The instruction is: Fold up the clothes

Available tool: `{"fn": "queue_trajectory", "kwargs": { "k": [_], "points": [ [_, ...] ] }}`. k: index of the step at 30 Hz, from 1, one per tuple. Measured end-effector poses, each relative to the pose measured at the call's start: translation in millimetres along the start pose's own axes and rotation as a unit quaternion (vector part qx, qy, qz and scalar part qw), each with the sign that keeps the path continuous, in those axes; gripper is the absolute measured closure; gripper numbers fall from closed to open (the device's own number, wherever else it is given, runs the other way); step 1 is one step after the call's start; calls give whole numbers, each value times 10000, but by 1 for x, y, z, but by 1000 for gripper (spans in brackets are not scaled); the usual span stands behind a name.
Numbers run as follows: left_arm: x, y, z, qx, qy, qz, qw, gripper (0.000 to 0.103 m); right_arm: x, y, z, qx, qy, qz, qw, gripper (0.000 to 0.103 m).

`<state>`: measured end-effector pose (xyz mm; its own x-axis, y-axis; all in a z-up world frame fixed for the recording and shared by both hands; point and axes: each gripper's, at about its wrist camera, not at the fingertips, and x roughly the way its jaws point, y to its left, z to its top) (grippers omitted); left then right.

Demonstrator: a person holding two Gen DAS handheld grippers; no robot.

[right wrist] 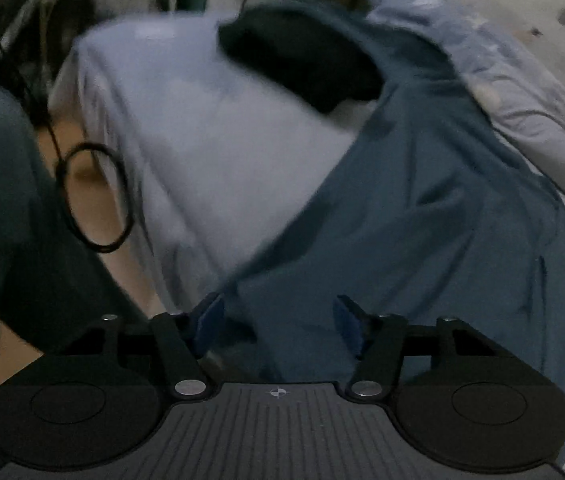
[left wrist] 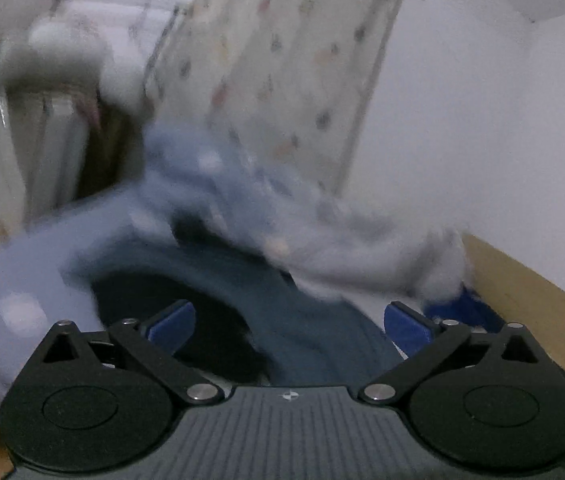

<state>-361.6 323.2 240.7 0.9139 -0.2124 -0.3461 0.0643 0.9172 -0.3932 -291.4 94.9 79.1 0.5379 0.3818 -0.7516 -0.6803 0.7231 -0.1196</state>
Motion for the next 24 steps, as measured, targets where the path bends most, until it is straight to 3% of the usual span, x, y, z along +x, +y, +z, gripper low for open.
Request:
{"fn": "queue_trajectory", "kwargs": {
  "k": [2, 5, 6, 12, 13, 18, 20, 21, 24],
  "points": [
    [30, -5, -32, -83, 384, -30, 9992, 0, -7, -10, -4, 203, 8, -65, 9998, 52],
    [70, -10, -66, 115, 806, 34, 9967, 0, -18, -26, -10, 508, 19, -162, 9986, 83],
    [82, -10, -74, 141, 925, 124, 9955, 0, -22, -31, -11, 610, 23, -194, 9979, 89],
    [111, -7, -113, -43, 1511, 279, 9881, 0, -45, -55, -26, 1268, 32, -394, 9911, 92],
    [116, -11, -119, 31, 1649, 267, 9859, 0, -58, -39, -40, 1605, -11, -446, 9860, 92],
    [141, -37, -155, 548, 2244, 92, 9729, 0, -76, -75, -62, 2641, -31, -687, 9620, 92],
    [158, -39, -172, 726, 2486, 181, 9657, 2, -76, -75, -64, 2627, -30, -698, 9623, 92],
    [167, -37, -181, 782, 2648, 263, 9608, 8, -76, -72, -63, 2554, -45, -674, 9645, 92],
    [189, -26, -193, 430, 2941, 295, 9544, 17, -78, -66, -62, 2379, -79, -623, 9693, 92]
  ]
}}
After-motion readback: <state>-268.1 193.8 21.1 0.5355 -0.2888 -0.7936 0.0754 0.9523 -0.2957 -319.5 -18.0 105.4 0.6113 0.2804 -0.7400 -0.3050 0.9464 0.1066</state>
